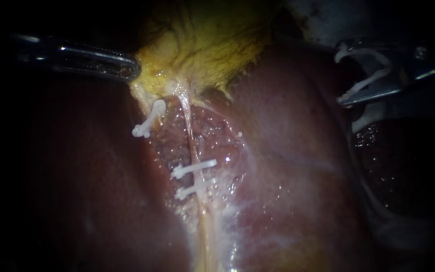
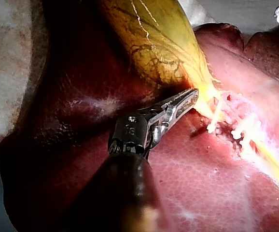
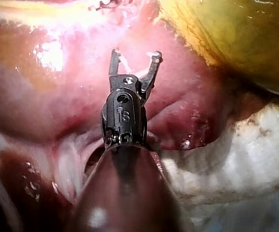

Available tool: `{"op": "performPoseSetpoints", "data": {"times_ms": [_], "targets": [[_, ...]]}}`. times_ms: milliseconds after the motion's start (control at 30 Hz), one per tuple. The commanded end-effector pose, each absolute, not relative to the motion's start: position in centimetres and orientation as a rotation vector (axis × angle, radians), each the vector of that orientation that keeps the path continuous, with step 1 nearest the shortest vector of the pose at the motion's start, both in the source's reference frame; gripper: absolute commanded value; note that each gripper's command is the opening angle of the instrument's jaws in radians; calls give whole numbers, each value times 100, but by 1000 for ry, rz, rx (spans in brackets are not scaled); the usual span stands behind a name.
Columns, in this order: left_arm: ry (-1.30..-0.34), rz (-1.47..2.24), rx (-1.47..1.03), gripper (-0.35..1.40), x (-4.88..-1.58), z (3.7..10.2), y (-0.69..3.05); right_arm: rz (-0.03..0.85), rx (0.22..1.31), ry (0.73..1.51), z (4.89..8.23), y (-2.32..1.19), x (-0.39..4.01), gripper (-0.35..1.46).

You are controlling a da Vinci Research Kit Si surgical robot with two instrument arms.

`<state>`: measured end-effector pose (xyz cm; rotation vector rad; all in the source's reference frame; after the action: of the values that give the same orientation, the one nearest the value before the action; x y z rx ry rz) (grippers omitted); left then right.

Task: Clipping third clip right tube

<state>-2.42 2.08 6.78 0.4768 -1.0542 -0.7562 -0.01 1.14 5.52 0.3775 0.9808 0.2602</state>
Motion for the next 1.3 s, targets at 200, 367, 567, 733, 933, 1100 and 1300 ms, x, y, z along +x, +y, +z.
{"op": "performPoseSetpoints", "data": {"times_ms": [200,367,567,733,933,1100,1300], "targets": [[-1053,-758,475,-35,-244,675,206,348,537,1083,563,94,32,56],[-1053,-756,467,-35,-246,674,204,396,662,1144,577,78,58,55],[-1053,-755,468,-35,-247,673,203,441,786,1198,596,63,93,54],[-1054,-754,471,-35,-247,673,202,458,832,1199,616,56,117,54],[-1054,-755,470,-35,-248,671,201,477,864,1194,650,54,138,54],[-1054,-755,469,-35,-248,671,200,492,893,1179,683,49,149,54],[-1053,-755,469,-35,-248,671,200,519,918,1165,714,45,160,54]]}}
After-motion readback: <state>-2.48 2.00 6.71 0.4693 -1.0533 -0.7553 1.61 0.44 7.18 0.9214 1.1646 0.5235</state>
